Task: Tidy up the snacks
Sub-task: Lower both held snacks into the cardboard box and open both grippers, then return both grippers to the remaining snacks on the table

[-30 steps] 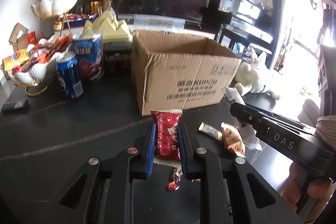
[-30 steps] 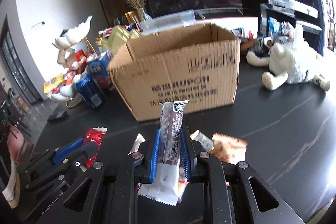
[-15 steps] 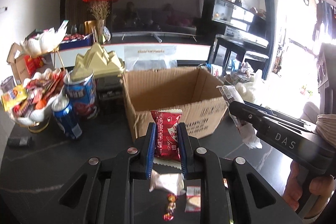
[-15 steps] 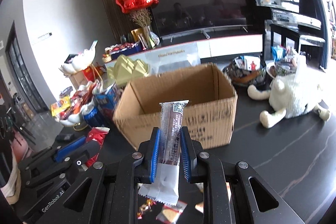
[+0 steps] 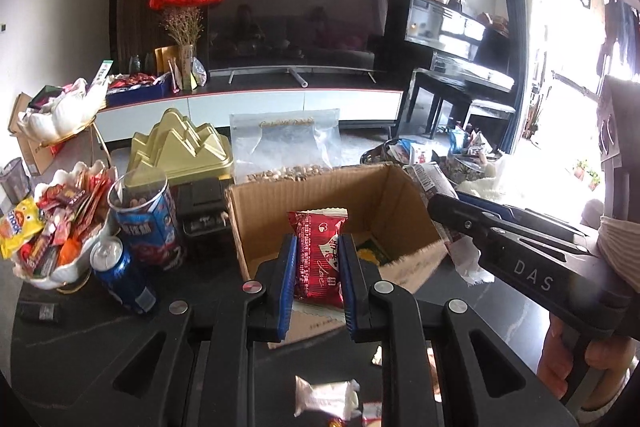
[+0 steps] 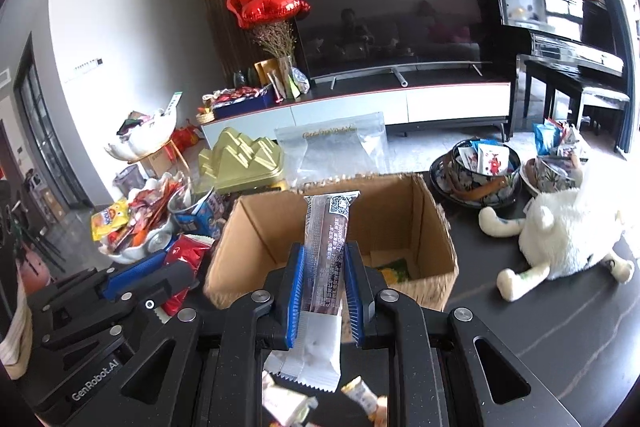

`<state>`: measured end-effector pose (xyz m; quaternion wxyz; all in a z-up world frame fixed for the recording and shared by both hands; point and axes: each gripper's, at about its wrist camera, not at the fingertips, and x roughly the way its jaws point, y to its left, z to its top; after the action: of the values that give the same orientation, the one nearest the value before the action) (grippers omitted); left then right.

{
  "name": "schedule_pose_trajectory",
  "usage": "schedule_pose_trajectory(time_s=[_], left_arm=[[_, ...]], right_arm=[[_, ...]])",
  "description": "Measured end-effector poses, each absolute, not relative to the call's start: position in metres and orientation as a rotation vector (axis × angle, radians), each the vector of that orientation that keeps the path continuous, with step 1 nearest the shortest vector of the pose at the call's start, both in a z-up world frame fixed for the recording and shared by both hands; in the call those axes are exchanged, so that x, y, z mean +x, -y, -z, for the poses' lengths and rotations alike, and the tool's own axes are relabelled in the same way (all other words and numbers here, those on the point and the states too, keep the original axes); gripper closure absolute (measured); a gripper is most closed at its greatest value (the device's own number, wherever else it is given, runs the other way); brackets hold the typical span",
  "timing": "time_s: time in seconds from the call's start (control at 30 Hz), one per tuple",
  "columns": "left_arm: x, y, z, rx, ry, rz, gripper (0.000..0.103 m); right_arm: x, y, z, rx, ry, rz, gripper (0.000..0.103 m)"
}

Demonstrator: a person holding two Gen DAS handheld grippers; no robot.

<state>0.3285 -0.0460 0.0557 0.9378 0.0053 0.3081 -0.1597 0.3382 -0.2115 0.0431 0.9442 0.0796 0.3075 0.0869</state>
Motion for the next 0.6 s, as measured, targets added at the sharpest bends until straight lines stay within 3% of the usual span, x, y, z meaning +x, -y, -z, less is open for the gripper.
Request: schedule_pose_trajectory(time_s=[0.37,0.47,0.5,0.6], left_arm=[[0.386,0.054,-0.041,0.026,-0.657,0.323,0.082],[0.395,0.058,-0.035,0.038,-0.667,0.312,0.075],[0.395,0.058,-0.034,0.046,-0.662,0.294,0.069],[0.389,0.055,-0.034,0.037,-0.661,0.285,0.066]], right_arm=[[0.392,0.214,-0.032,0.136,-0.631,-0.177,0.082],[0.402,0.215,-0.024,0.136,-0.646,-0.183,0.082],[0.405,0.215,-0.022,0.136,-0.65,-0.183,0.078],[0.403,0.214,-0.018,0.1,-0.64,-0.147,0.065]])
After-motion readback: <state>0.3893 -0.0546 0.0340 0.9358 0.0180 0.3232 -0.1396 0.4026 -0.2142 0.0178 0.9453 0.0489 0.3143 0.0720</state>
